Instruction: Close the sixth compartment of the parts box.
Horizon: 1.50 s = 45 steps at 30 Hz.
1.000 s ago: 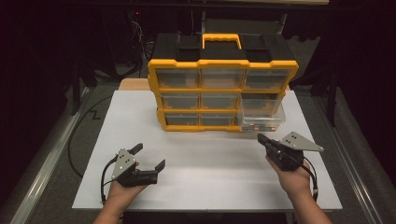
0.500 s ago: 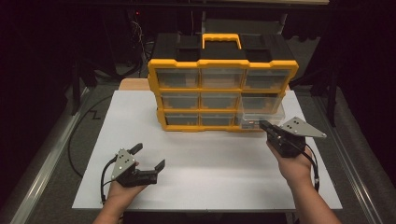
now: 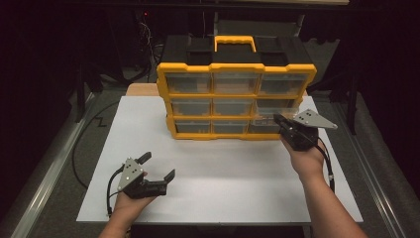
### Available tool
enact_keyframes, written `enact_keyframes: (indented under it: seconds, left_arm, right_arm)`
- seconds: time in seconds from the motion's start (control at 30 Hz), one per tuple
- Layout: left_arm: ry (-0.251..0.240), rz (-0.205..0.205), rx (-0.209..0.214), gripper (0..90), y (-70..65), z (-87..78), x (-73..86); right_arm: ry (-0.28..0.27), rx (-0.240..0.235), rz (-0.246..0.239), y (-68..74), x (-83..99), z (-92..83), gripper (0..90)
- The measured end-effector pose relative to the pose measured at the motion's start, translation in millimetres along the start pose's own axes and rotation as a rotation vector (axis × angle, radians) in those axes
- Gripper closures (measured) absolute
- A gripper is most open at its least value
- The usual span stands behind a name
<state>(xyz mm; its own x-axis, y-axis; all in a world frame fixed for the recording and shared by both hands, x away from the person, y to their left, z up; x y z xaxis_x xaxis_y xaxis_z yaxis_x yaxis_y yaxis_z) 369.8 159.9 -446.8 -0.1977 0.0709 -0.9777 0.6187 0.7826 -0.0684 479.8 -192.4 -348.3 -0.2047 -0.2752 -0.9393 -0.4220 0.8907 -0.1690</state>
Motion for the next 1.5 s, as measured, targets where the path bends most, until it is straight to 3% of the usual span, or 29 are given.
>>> enact_keyframes:
  seconds: [0.5, 0.7, 0.87, 1.07, 1.27, 1.5]
  left_arm:
    - [-0.002, -0.004, 0.002, 0.5, -0.8, -0.5, -0.3]
    - [-0.003, -0.005, 0.004, 0.5, -1.1, 0.0, -0.2]
    - [-0.002, -0.002, 0.004, 0.5, -1.1, 0.1, 0.0]
    - [0.004, 0.002, 0.003, 0.5, -1.0, 0.6, 0.7]
    - [0.006, 0.005, 0.002, 0.5, -1.7, 1.5, 1.1]
    - [0.013, 0.008, 0.000, 0.5, -1.4, 1.9, 2.0]
  right_arm:
    - [0.011, 0.060, 0.024, -15.1, -3.8, 29.4, 90.0]
    - [0.012, 0.055, 0.013, -14.8, -3.7, 32.6, 88.8]
    - [0.027, 0.026, -0.013, -7.7, -0.6, 28.9, 73.7]
    - [0.038, -0.019, 0.007, -0.4, 8.7, 19.3, 55.8]
    - [0.060, -0.085, -0.010, 12.9, 28.8, 5.1, 41.9]
    - [0.078, -0.145, 0.035, 22.7, 59.0, -17.1, 27.0]
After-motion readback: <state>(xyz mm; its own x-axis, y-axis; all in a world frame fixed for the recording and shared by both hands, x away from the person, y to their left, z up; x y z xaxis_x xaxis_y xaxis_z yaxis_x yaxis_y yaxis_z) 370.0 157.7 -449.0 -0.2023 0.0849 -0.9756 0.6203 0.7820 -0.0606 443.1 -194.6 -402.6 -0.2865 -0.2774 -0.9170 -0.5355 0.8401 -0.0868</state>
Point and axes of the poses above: each handheld gripper's, and its own axes: z roughly forward along the jaws, x roughly out of its underside, y roughly to its left, the point moved 9 cm from there along z, roughly forward along the jaws, and after that the axes turned 5 degrees about x, right-handed, at the moved point
